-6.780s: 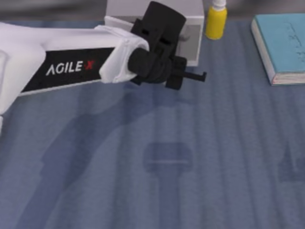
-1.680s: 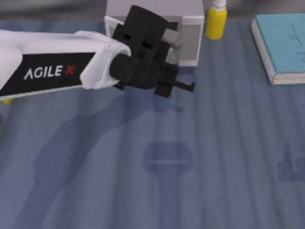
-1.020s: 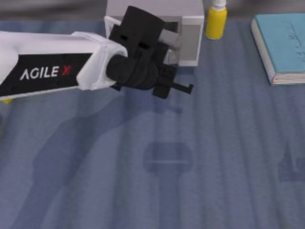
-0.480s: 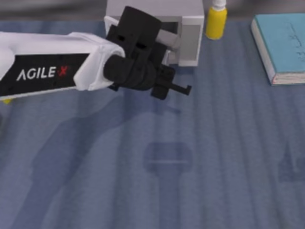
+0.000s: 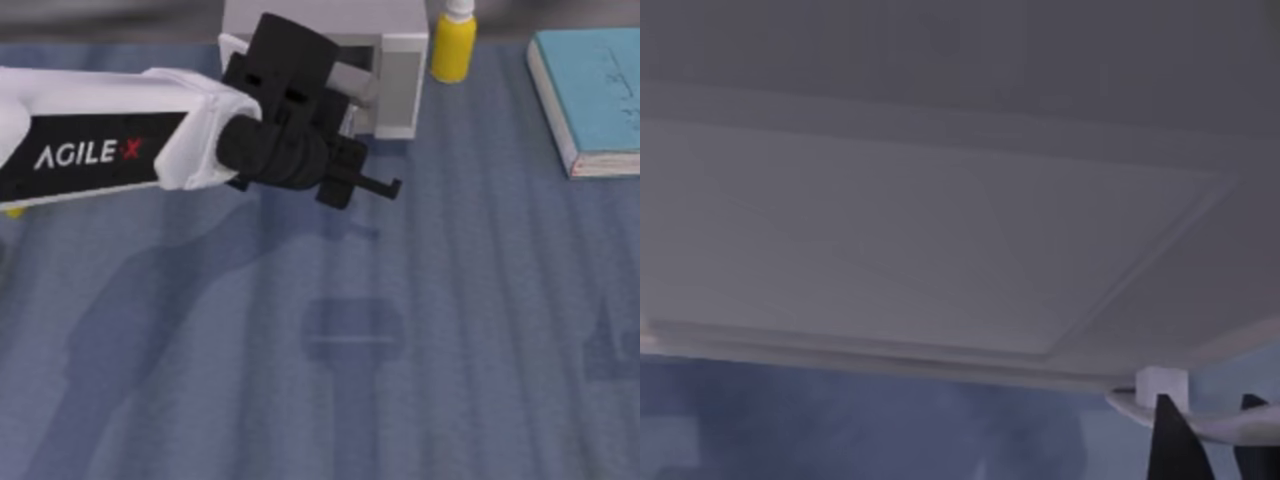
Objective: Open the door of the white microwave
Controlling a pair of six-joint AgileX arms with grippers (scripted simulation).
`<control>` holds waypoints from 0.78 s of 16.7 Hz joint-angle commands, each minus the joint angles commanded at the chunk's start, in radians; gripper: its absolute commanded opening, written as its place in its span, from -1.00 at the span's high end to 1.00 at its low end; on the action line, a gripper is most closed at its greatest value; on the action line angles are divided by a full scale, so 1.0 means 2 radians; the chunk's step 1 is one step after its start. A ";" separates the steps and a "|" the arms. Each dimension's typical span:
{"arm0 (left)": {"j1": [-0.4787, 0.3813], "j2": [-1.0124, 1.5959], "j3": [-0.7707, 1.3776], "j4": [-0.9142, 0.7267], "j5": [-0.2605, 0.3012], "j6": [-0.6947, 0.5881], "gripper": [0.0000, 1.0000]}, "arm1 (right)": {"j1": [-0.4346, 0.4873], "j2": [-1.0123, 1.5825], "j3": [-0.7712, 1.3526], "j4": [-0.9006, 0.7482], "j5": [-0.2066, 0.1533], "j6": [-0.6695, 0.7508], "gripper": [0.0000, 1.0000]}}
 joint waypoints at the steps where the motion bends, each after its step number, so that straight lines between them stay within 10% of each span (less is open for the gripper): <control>1: 0.000 0.000 0.000 0.000 0.000 0.000 1.00 | 0.000 0.000 0.000 0.000 0.000 0.000 -1.00; 13: 0.001 -0.005 -0.007 0.002 0.011 0.009 1.00 | 0.000 0.000 0.000 0.000 0.000 0.000 -1.00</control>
